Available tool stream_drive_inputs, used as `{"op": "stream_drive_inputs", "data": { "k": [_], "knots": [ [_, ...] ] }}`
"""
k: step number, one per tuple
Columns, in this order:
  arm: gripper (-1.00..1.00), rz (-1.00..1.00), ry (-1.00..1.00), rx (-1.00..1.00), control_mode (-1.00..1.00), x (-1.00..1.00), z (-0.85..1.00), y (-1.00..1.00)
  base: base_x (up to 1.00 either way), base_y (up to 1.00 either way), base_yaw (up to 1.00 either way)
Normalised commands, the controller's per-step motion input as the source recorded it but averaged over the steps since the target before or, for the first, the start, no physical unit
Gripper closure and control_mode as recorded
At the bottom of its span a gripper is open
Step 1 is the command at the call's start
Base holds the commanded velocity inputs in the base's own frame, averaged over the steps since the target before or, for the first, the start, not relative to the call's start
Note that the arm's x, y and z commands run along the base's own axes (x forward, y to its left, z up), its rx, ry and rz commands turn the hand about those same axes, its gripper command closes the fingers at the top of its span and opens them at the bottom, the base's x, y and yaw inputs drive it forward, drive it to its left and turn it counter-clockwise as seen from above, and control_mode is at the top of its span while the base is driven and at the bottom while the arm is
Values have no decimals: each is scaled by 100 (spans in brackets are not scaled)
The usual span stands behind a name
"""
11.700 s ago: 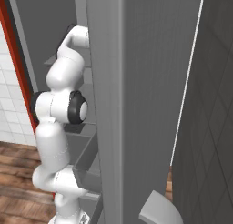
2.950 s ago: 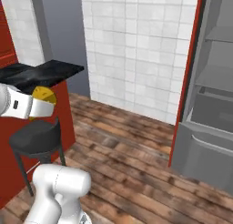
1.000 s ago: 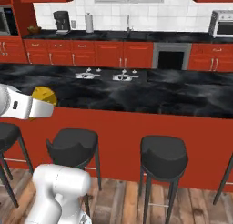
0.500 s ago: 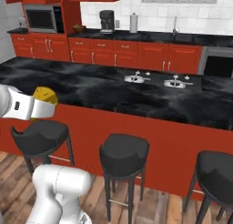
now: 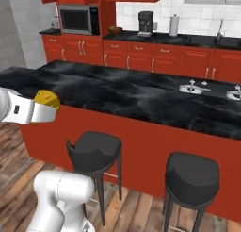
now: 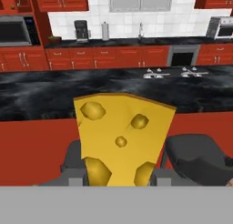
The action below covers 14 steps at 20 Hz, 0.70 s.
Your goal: Pick the cheese from the fridge and the cheese grater from the cabinet and place them next to the salad bowl.
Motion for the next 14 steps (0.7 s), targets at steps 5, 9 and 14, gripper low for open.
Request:
{"op": "stream_drive_inputs", "data": {
  "k": [5, 9, 14],
  "knots": [
    [100, 0, 0, 0, 100, 0, 0, 0, 1, 100, 9],
    [100, 0, 0, 0, 100, 0, 0, 0, 3, 100, 2],
    [100, 0, 0, 0, 100, 0, 0, 0, 1, 100, 1]
  ]
}}
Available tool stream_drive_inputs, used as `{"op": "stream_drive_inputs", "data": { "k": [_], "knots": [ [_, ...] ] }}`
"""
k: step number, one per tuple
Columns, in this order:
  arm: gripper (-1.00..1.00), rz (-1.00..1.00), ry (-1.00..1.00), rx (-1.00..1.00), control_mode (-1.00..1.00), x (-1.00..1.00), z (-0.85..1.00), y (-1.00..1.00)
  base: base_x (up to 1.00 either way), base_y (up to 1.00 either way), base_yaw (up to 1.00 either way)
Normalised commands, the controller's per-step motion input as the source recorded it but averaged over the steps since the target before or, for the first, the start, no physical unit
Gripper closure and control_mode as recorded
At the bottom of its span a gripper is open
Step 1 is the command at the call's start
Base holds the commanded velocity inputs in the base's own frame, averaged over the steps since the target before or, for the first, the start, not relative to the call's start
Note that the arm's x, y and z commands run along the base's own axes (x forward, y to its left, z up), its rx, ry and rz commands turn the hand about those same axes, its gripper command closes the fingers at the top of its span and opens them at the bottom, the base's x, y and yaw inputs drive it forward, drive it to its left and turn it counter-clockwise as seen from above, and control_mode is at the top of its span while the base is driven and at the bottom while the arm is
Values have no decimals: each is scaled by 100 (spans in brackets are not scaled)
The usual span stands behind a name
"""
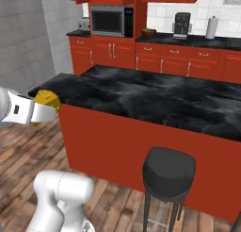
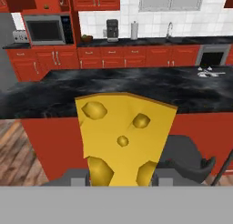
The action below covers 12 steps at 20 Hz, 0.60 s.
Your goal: Pick the cheese from the fridge and the cheese grater from the cabinet and place them next to the salad bowl.
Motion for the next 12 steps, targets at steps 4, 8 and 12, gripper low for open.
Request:
{"op": "stream_drive_inputs", "data": {
  "k": [4, 8, 12],
  "knots": [
    [100, 0, 0, 0, 100, 0, 0, 0, 2, 100, 0],
    [100, 0, 0, 0, 100, 0, 0, 0, 5, 100, 0],
    [100, 0, 0, 0, 100, 0, 0, 0, 8, 100, 0]
  ]
}}
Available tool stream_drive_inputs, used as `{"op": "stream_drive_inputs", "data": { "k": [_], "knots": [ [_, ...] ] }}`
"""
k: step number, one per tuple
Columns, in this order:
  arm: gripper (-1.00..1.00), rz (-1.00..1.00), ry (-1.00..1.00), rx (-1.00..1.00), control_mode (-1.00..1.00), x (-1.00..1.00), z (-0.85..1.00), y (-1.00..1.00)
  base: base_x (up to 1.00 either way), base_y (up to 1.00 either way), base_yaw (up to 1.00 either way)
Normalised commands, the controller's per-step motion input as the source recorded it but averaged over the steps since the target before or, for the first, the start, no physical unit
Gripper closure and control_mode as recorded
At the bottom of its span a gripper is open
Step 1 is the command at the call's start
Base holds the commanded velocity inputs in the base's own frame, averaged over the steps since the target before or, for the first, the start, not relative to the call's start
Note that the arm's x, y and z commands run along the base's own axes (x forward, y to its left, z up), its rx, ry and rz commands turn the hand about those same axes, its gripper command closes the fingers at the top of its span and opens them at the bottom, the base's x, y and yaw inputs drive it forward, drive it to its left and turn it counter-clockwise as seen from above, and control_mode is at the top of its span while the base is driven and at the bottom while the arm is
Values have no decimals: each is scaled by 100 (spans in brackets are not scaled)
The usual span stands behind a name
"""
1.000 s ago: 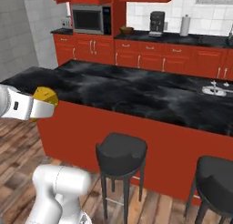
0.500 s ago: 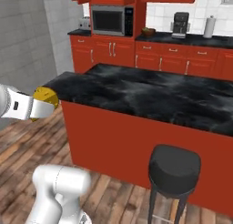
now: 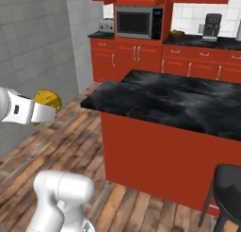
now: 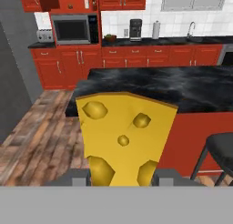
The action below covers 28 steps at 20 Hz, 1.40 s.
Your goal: Pick the cheese from the fridge and the cheese grater from the cabinet and place them next to the salad bowl.
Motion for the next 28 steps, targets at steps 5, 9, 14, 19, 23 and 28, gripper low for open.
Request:
{"op": "stream_drive_inputs", "data": {
  "k": [5, 9, 14, 19, 23, 28],
  "knots": [
    [100, 0, 0, 0, 100, 0, 0, 0, 34, 100, 0],
    [100, 0, 0, 0, 100, 0, 0, 0, 45, 95, 0],
    [100, 0, 0, 0, 100, 0, 0, 0, 58, 73, -8],
    [100, 0, 0, 0, 100, 0, 0, 0, 71, 52, -15],
    [100, 0, 0, 0, 100, 0, 0, 0, 70, 59, -15],
    [100, 0, 0, 0, 100, 0, 0, 0, 57, 69, -15]
  ]
}}
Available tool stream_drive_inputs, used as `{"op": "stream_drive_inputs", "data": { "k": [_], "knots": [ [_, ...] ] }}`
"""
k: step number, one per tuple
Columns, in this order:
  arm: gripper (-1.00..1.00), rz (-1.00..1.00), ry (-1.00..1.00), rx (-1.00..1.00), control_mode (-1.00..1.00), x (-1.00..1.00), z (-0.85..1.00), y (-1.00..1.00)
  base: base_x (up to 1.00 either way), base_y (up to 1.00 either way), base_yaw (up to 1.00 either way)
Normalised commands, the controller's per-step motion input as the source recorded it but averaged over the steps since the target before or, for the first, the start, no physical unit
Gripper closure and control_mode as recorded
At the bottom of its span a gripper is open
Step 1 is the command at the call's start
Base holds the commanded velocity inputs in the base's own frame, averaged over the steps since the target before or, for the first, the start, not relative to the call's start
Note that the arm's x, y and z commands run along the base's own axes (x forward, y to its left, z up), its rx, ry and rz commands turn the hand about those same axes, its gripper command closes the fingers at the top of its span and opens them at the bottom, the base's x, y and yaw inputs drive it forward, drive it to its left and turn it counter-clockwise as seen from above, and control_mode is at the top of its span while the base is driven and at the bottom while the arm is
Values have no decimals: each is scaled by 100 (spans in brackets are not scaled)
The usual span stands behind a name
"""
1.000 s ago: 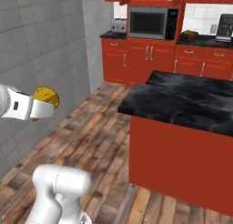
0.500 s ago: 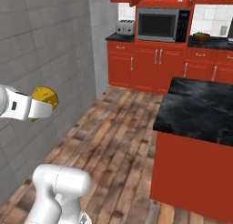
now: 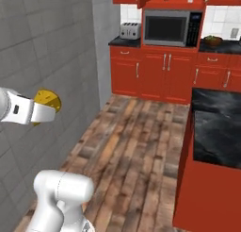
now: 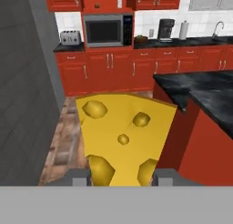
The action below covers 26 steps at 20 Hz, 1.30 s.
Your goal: Pick the cheese from the fridge and the cheese grater from the cabinet and place them next to the salad bowl.
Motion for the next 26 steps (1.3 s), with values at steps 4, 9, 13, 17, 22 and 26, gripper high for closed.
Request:
{"op": "stream_drive_inputs", "data": {
  "k": [4, 9, 13, 17, 22, 26],
  "knots": [
    [100, 0, 0, 0, 100, 0, 0, 0, 76, 39, -17],
    [100, 0, 0, 0, 100, 0, 0, 0, 86, 24, -21],
    [100, 0, 0, 0, 100, 0, 0, 0, 91, 22, -21],
    [100, 0, 0, 0, 100, 0, 0, 0, 97, 22, -20],
    [100, 0, 0, 0, 100, 0, 0, 0, 100, 23, -19],
    [100, 0, 0, 0, 100, 0, 0, 0, 100, 28, -22]
  ]
}}
